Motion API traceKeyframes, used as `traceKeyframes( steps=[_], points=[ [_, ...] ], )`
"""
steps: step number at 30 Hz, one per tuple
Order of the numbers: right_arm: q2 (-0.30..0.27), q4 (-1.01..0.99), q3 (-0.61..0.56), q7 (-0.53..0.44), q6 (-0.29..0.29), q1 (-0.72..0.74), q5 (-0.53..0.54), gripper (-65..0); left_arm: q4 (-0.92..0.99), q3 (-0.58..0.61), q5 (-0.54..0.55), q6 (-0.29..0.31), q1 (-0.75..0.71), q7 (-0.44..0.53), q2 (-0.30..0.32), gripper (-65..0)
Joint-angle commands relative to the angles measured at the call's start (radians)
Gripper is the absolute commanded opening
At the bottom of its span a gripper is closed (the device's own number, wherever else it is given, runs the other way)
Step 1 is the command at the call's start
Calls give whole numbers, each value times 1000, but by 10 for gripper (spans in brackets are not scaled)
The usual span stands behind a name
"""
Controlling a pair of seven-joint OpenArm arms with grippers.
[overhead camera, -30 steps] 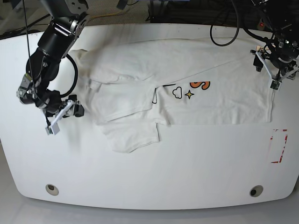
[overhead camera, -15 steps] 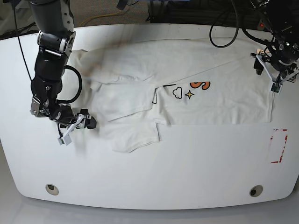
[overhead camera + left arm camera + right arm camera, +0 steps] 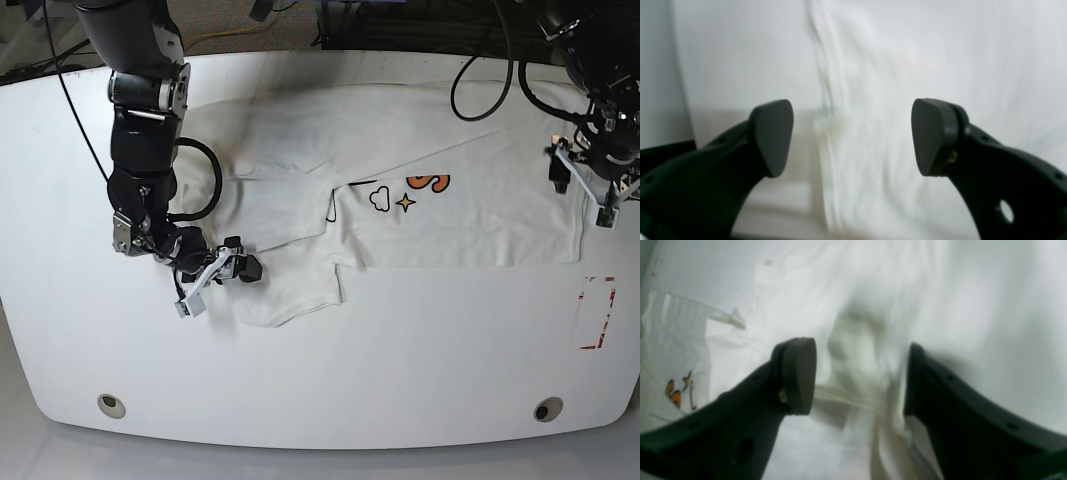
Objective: Fold the T-shirt properly
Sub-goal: 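Move the right gripper to the sleeve and grasp it, then lower the left gripper onto the T-shirt hem and grasp it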
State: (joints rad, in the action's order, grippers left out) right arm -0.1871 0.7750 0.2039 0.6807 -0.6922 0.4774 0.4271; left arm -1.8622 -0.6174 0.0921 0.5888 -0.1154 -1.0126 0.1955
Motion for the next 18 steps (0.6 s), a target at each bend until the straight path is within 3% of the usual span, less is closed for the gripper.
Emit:
traceKeyframes(
  steps=[1,3,5,9,18],
  points=[
    [-10,10,-31,-40,-6,28,8,-308,32,-3,-2,-91,58,10,19,-126],
    [-10,10,-47,-40,-6,28,8,-361,74,-3,-2,-151,105,10,22,-126],
    [-10,10,-51,-40,-6,30,9,-480,146,1,-1,-188,155,13,48,-126],
    [-12,11,-53,-37,-6,30,9,-631,312,-2,-2,-197,259,64,60,-126],
    [-12,13,-53,-37,-6,28,11,-625,711,3,-116,-191,441,254,112,-126]
  ],
)
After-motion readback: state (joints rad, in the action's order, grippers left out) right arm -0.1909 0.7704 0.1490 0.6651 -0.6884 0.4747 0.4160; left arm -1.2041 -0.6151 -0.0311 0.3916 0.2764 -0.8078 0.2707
